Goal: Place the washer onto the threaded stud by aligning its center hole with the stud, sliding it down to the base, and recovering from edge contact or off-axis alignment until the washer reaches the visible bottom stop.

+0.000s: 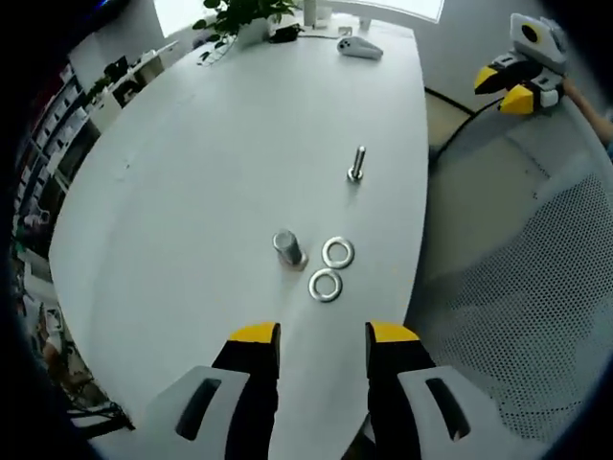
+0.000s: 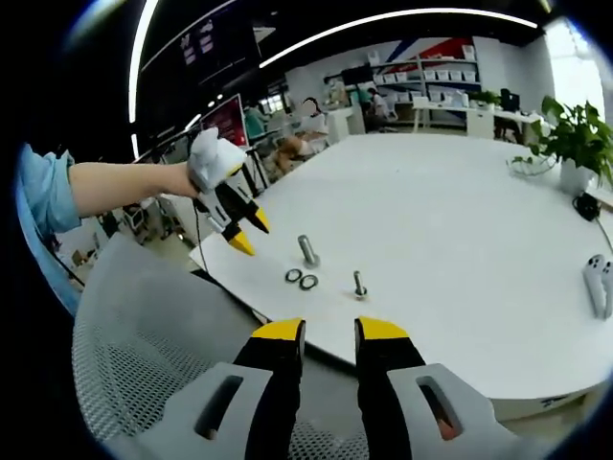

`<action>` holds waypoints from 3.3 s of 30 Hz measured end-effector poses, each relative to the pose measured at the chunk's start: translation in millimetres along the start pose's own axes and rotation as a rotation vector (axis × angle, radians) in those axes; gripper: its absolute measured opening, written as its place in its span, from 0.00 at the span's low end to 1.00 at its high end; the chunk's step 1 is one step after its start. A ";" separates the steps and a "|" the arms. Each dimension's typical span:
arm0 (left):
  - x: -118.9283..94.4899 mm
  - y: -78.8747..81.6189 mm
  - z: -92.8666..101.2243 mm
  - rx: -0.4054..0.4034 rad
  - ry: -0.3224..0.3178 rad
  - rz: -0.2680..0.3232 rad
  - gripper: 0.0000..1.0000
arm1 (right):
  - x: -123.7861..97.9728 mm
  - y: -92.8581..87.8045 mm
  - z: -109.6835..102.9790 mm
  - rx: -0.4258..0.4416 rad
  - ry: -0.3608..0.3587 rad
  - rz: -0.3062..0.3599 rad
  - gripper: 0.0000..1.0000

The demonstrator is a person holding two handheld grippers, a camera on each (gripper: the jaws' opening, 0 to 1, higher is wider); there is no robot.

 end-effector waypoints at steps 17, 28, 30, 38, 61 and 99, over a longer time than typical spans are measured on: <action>53.0 6.3 4.6 0.118 -0.016 -0.088 0.35 | 1.6 -3.0 2.1 0.015 -0.010 -0.013 0.23; 73.3 7.5 9.0 0.126 -0.030 -0.144 0.34 | 0.6 -3.5 3.2 0.030 -0.024 -0.007 0.23; 76.3 7.5 8.1 0.137 -0.015 -0.155 0.35 | 0.6 -3.7 3.6 0.032 -0.027 -0.010 0.23; 78.6 9.5 8.1 0.184 -0.015 -0.176 0.33 | 0.0 -4.3 4.7 0.036 -0.036 -0.011 0.23; 81.1 14.3 12.1 0.205 0.022 -0.204 0.26 | 0.6 -3.8 6.9 0.042 -0.049 -0.013 0.23; 68.0 16.6 3.6 0.163 0.036 -0.177 0.20 | -0.6 -0.4 8.1 0.045 -0.060 0.014 0.20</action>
Point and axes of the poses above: the point that each gripper's makers call its tool centre point, and the gripper's own axes: x roughly forward along the fingers, z roughly to its right, y roughly out of its top, the point moved 4 cm from there along -x, roughly backward along the fingers, and after that the axes turned 12 degrees about -x, right-handed, at the moved point
